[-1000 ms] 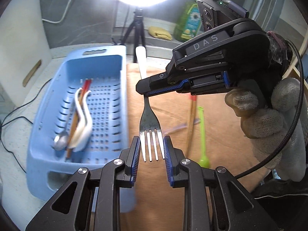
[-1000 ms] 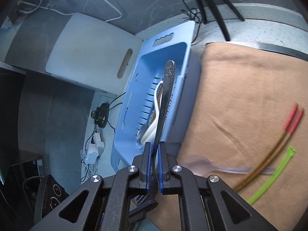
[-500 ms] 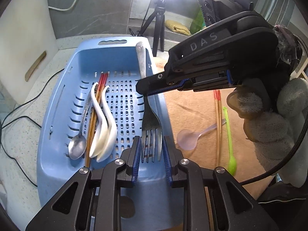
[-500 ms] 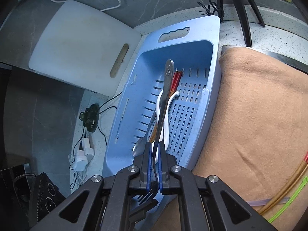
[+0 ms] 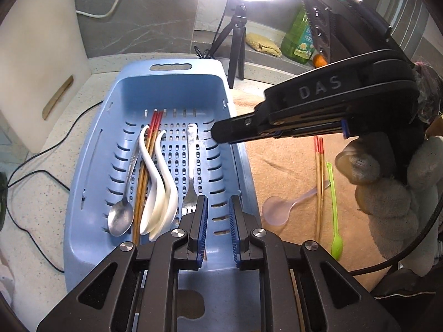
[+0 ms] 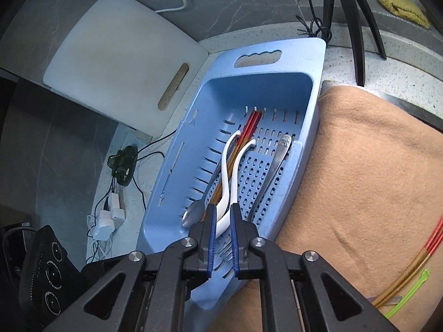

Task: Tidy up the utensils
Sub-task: 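Move the left gripper back over the red-tipped chopsticks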

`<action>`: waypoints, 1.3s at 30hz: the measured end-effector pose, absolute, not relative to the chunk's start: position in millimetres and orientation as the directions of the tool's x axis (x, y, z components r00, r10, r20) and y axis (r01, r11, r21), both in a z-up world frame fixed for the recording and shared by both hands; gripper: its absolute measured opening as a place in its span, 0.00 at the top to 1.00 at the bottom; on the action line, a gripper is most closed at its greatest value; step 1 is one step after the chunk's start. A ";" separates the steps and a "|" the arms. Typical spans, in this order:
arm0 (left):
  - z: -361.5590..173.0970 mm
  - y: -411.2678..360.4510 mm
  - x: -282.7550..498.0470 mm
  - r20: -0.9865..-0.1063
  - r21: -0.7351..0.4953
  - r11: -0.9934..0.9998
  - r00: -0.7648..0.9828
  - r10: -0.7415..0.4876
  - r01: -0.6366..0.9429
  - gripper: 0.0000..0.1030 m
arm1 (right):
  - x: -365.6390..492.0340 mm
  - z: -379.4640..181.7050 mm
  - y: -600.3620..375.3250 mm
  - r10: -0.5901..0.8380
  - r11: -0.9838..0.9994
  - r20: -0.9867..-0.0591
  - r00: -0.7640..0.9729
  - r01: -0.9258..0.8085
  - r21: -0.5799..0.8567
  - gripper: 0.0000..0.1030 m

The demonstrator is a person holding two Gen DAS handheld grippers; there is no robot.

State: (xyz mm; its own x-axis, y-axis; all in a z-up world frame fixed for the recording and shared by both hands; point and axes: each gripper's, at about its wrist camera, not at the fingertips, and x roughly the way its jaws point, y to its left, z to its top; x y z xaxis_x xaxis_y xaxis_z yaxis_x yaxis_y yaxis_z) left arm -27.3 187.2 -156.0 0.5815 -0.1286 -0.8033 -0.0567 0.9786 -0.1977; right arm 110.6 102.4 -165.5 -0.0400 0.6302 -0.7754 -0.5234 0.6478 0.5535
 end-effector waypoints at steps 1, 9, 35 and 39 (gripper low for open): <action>-155.5 186.4 -27.9 -0.803 -0.198 0.978 0.582 -0.129 -0.057 0.86 | 110.8 -163.6 99.5 0.633 0.648 -0.773 -0.035 -0.524 0.554 0.87; -145.5 175.6 -37.0 -0.797 -0.202 0.978 0.590 -0.129 -0.059 0.80 | 117.9 -141.3 56.5 0.663 0.648 -0.748 0.038 -0.528 0.548 0.73; -159.5 66.9 15.2 -0.842 -0.221 0.965 0.473 -0.260 0.139 0.80 | 147.0 -173.2 -94.5 0.496 0.806 -0.857 0.142 -0.443 0.393 0.67; -168.2 54.9 39.7 -0.862 -0.201 0.964 0.436 -0.258 0.172 0.80 | 154.6 -192.2 -97.5 0.481 0.823 -0.870 0.111 -0.400 0.404 0.67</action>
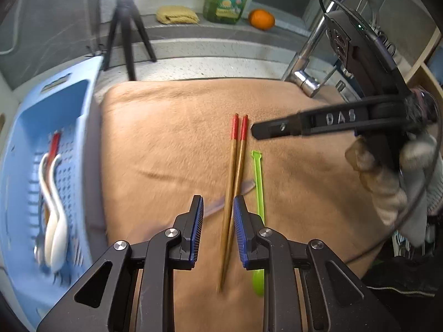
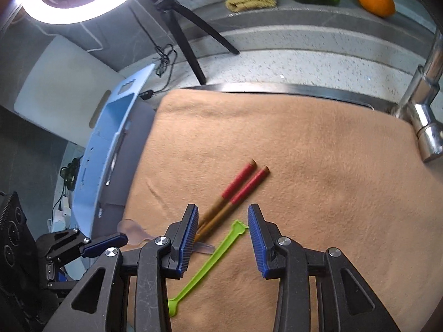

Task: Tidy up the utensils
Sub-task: 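Move the left gripper back over the red-tipped chopsticks, then lower the left gripper onto the chopsticks and close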

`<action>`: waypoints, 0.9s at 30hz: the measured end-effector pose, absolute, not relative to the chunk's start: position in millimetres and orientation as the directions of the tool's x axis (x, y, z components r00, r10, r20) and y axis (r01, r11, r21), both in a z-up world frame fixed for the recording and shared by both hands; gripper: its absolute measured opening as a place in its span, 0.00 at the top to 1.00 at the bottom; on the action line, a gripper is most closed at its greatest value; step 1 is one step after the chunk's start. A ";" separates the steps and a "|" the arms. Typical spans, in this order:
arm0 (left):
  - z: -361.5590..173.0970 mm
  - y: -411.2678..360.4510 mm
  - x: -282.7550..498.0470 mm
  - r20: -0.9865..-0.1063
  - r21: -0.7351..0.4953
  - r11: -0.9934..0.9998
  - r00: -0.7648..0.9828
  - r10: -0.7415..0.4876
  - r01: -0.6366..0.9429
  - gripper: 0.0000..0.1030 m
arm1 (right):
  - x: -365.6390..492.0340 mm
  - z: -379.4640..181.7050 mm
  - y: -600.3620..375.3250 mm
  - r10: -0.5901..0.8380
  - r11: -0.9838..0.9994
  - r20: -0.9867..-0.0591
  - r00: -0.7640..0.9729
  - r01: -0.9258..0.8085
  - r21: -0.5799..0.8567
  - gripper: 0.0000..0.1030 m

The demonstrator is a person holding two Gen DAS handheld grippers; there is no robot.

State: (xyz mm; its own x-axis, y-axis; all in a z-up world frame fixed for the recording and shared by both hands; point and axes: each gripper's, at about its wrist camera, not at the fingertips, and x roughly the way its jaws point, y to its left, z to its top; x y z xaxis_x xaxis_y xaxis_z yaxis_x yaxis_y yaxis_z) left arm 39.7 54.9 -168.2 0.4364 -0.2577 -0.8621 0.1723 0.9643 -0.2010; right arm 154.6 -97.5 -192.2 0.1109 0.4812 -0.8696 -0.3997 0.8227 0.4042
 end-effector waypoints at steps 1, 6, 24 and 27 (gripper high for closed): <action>-171.3 51.2 47.1 -0.866 -0.204 0.962 0.424 -0.263 0.180 0.80 | 155.6 -195.3 -97.9 0.482 0.825 -0.870 0.104 -0.388 0.411 0.67; -189.4 35.9 73.6 -0.891 -0.204 0.957 0.366 -0.269 0.206 0.80 | 161.8 -210.1 -98.8 0.498 0.827 -0.864 0.075 -0.342 0.447 0.78; -205.0 25.4 96.5 -0.922 -0.128 0.959 0.327 -0.209 0.252 0.80 | 171.2 -222.1 -93.8 0.534 0.814 -0.845 0.033 -0.288 0.504 0.83; -210.5 27.4 95.6 -0.934 -0.091 0.964 0.314 -0.170 0.251 0.80 | 170.5 -222.6 -91.3 0.530 0.815 -0.847 0.026 -0.290 0.501 0.83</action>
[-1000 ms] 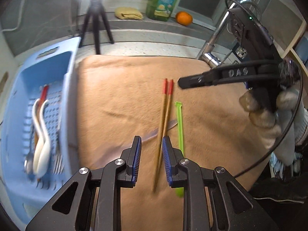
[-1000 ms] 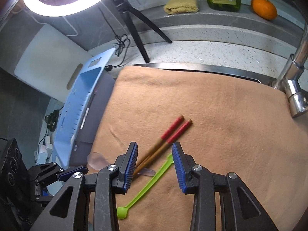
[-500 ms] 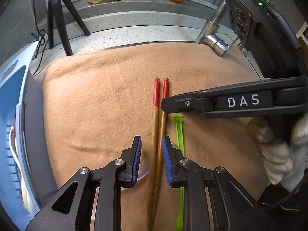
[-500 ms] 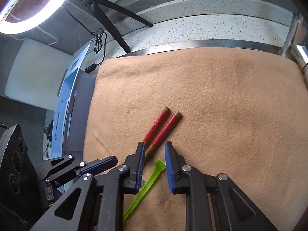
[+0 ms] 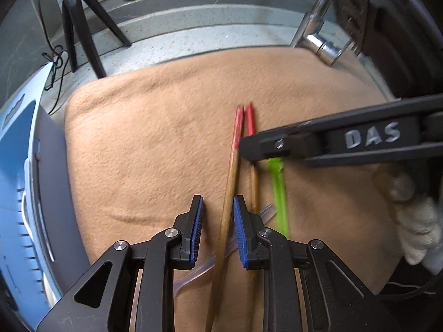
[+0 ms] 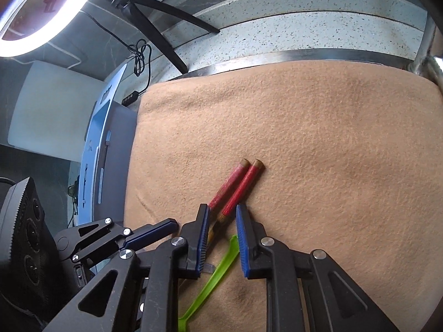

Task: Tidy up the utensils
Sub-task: 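Lower the left gripper onto the chopsticks and close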

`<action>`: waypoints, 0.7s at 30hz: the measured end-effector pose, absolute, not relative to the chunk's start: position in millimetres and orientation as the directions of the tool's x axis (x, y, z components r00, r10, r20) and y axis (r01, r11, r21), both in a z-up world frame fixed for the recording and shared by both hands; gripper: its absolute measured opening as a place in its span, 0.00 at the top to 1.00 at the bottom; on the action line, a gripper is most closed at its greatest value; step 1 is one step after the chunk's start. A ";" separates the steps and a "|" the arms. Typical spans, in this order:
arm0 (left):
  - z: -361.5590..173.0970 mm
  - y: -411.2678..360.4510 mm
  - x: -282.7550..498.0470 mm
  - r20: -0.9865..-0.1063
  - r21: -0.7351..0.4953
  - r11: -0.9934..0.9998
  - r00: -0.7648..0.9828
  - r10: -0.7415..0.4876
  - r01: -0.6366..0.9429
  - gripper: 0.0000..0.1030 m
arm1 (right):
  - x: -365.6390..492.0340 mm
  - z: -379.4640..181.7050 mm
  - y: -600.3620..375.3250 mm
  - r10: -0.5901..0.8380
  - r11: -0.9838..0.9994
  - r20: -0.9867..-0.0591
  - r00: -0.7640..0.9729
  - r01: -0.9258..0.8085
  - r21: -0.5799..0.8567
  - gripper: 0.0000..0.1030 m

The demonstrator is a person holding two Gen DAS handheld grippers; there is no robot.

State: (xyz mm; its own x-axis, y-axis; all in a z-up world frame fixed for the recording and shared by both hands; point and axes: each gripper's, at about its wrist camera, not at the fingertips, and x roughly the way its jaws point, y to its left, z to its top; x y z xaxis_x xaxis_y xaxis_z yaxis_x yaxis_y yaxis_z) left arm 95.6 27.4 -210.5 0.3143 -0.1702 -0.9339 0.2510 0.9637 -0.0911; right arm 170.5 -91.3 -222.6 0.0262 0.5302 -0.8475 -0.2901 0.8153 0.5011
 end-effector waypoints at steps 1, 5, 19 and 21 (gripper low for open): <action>-210.5 29.1 94.9 -0.932 -0.105 0.963 0.314 -0.182 0.247 0.80 | 170.3 -222.5 -91.1 0.529 0.816 -0.848 0.026 -0.290 0.500 0.83; -211.5 30.5 94.3 -0.931 -0.101 0.962 0.317 -0.181 0.254 0.82 | 169.5 -223.1 -89.1 0.529 0.815 -0.849 0.010 -0.284 0.505 0.83; -211.6 43.9 94.2 -0.921 -0.129 0.972 0.339 -0.190 0.195 0.95 | 165.0 -226.5 -69.5 0.481 0.837 -0.876 0.017 -0.306 0.454 0.91; -209.5 44.7 91.7 -0.919 -0.135 0.972 0.343 -0.195 0.190 0.95 | 166.2 -227.9 -74.5 0.503 0.832 -0.864 0.012 -0.278 0.481 0.94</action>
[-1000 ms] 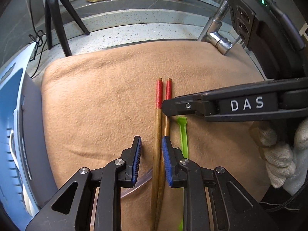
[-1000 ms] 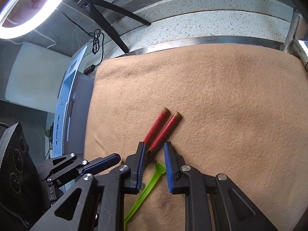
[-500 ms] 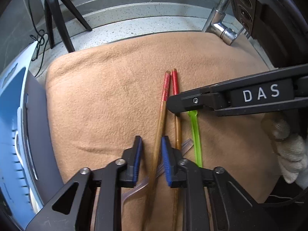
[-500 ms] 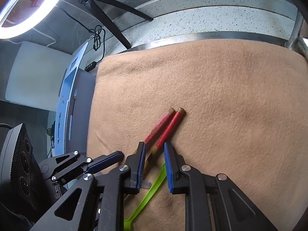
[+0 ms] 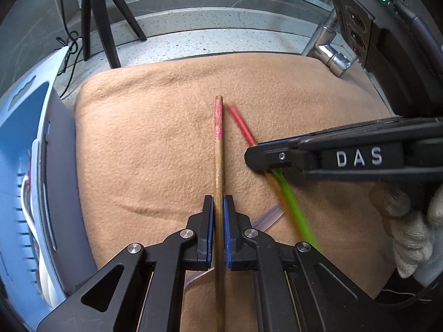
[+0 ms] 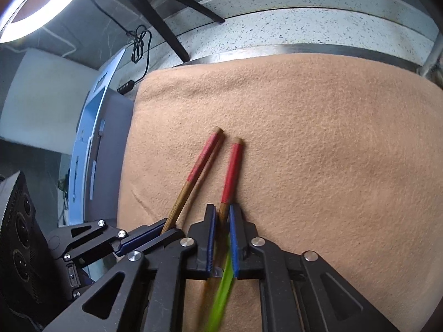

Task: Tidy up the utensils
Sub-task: 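Lower the left gripper onto the chopsticks and close, then lift the chopsticks with the left gripper over the basket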

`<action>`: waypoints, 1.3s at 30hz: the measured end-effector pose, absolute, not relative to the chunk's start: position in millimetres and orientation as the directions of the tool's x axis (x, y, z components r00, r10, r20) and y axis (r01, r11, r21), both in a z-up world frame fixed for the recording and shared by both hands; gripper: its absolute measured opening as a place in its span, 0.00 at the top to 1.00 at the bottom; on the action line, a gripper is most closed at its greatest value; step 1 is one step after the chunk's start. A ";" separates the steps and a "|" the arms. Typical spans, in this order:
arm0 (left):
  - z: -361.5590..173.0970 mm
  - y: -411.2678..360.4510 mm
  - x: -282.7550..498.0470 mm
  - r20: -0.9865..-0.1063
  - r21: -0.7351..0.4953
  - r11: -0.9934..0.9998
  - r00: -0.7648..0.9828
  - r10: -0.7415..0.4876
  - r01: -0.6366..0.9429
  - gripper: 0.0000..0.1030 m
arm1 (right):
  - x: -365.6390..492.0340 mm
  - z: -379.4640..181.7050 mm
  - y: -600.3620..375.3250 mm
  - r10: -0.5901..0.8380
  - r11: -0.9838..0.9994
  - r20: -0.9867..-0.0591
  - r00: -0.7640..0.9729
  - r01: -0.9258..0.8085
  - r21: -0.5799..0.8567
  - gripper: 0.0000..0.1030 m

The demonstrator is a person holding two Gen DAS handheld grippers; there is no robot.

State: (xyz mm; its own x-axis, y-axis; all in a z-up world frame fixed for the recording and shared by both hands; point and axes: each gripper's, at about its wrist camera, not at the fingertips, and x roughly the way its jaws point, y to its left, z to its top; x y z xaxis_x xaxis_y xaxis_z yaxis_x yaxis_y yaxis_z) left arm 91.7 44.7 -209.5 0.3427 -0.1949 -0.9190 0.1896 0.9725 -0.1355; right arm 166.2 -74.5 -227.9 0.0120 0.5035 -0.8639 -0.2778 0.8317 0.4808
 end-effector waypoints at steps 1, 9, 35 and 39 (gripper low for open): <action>-207.9 45.4 90.2 -0.917 -0.136 0.973 0.348 -0.195 0.185 0.95 | 166.4 -228.2 -76.1 0.512 0.829 -0.859 0.010 -0.268 0.491 0.94; -189.3 50.8 82.9 -0.891 -0.189 0.967 0.385 -0.242 0.171 0.95 | 167.9 -218.6 -93.9 0.624 0.771 -0.781 -0.004 -0.157 0.617 0.94; -132.6 176.6 54.7 -0.835 -0.176 0.984 0.526 -0.158 0.016 0.95 | 157.7 -146.4 10.2 0.721 0.669 -0.692 0.037 -0.293 0.683 0.94; -139.0 204.0 57.7 -0.839 -0.197 0.980 0.521 -0.157 -0.021 0.95 | 156.1 -149.1 41.5 0.729 0.662 -0.684 0.029 -0.286 0.693 0.94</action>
